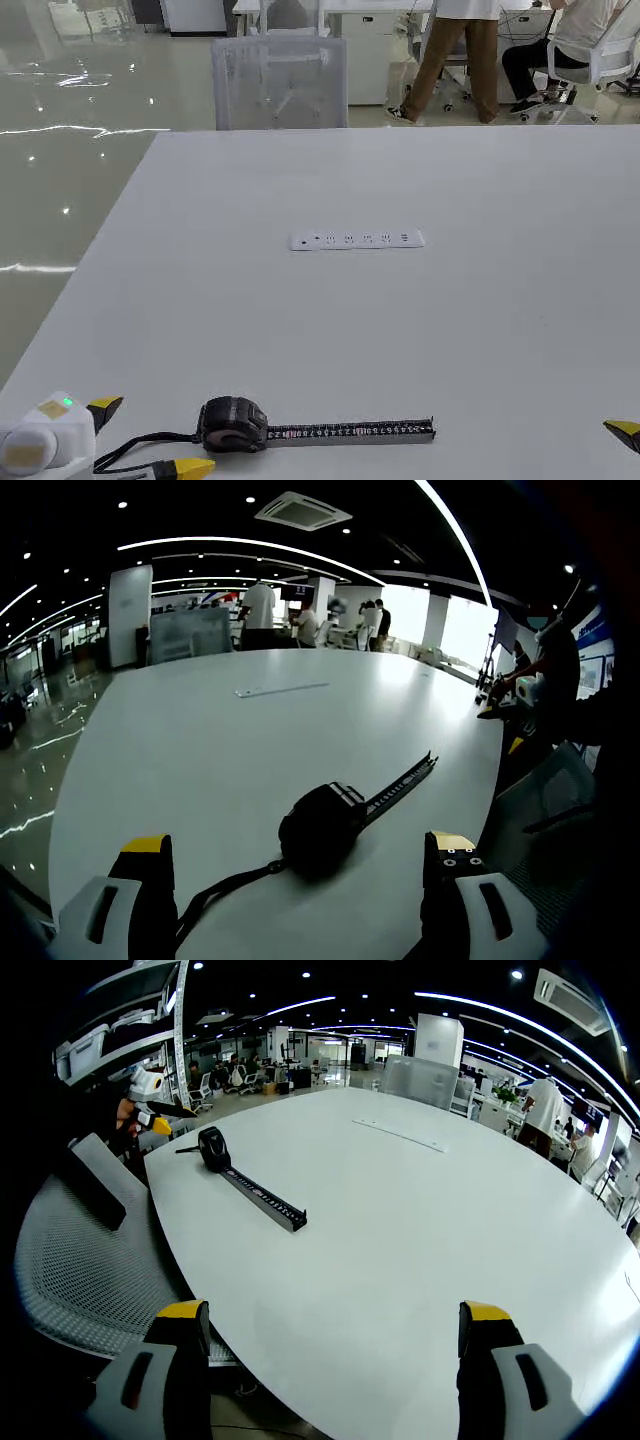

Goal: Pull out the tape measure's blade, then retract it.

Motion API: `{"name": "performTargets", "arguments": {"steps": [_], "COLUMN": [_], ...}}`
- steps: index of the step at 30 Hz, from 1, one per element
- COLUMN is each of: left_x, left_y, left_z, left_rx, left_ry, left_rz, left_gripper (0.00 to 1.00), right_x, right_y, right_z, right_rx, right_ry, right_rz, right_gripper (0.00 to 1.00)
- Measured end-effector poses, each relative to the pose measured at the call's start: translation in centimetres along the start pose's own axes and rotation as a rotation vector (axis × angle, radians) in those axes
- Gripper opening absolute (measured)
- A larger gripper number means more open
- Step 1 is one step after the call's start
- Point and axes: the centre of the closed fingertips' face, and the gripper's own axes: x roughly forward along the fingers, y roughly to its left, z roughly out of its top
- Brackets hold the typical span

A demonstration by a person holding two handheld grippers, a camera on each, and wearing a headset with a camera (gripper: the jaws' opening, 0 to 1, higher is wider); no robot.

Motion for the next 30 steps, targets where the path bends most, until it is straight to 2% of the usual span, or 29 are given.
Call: {"name": "performTargets", "arguments": {"steps": [4, 6, 9, 11, 14, 16, 20, 25, 27, 29, 30], "left_x": [1.1, 1.7, 2.4, 2.9, 3.6, 4.0, 4.9, 5.7, 6.0, 6.2, 6.3], "left_y": [-1.0, -1.0, -1.8, -2.0, -2.7, -3.0, -3.7, -4.1, -4.2, -4.2, -4.2], "left_z": [0.4, 0.1, 0.2, 0.0, 0.2, 0.2, 0.6, 0.4, 0.2, 0.3, 0.1], "left_rx": [0.012, 0.000, -0.031, -0.046, -0.058, -0.039, -0.035, -0.037, -0.058, -0.083, -0.096], "left_ry": [0.009, 0.025, 0.035, 0.052, 0.048, 0.060, 0.050, 0.034, 0.016, -0.021, -0.021], "left_rz": [0.012, 0.034, 0.035, 0.055, 0.072, 0.096, 0.117, 0.151, 0.162, 0.175, 0.173], "left_gripper": [1.00, 1.00, 1.00, 1.00, 1.00, 1.00, 1.00, 1.00, 1.00, 1.00, 1.00], "right_x": [0.2, 0.3, 0.7, 0.8, 1.2, 1.5, 2.2, 3.2, 3.7, 4.2, 4.4], "right_y": [0.2, 0.5, 0.6, 0.6, 0.8, 0.8, 1.0, 1.3, 1.5, 1.5, 1.6], "right_z": [0.7, 1.0, 1.3, 1.6, 2.0, 2.2, 2.9, 4.3, 4.9, 5.4, 5.6], "right_rx": [-0.025, -0.038, -0.052, -0.067, -0.082, -0.097, -0.130, -0.176, -0.200, -0.223, -0.234], "right_ry": [-0.006, -0.003, 0.002, 0.004, 0.006, 0.013, 0.018, 0.020, 0.022, 0.027, 0.028], "right_rz": [0.014, 0.025, 0.040, 0.046, 0.059, 0.068, 0.085, 0.112, 0.126, 0.140, 0.147], "right_gripper": [0.99, 0.98, 0.98, 0.99, 1.00, 1.00, 1.00, 1.00, 1.00, 1.00, 1.00]}}
